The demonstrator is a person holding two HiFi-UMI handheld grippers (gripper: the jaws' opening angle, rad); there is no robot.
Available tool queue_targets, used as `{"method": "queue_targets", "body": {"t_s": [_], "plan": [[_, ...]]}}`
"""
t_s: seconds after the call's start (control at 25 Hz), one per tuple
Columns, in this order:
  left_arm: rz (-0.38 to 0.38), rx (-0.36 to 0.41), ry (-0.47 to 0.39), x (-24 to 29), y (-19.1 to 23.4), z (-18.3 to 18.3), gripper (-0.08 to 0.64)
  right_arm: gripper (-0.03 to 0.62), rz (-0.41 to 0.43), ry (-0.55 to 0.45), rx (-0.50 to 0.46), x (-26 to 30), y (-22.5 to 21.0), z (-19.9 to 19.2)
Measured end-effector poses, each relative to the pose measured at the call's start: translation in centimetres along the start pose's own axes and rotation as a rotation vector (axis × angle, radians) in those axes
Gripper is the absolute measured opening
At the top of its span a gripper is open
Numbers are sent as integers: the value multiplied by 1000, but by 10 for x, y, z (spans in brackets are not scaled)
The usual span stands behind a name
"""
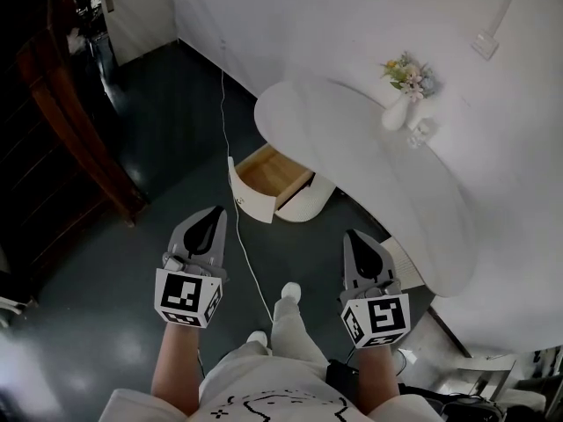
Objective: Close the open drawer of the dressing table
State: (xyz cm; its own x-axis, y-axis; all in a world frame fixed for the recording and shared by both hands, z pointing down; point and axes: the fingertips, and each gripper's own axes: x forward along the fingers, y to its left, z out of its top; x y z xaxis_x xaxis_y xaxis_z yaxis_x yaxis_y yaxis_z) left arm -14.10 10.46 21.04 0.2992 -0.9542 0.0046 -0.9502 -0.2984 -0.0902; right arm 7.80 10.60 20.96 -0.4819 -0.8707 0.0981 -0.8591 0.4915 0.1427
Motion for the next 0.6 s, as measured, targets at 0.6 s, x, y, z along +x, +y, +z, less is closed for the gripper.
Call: {"method": "queue_targets", "body": {"t_s": [0.6], "plan": [[56, 2, 26, 125, 29, -9, 17, -3, 62, -4, -10, 115, -77, -8]]}}
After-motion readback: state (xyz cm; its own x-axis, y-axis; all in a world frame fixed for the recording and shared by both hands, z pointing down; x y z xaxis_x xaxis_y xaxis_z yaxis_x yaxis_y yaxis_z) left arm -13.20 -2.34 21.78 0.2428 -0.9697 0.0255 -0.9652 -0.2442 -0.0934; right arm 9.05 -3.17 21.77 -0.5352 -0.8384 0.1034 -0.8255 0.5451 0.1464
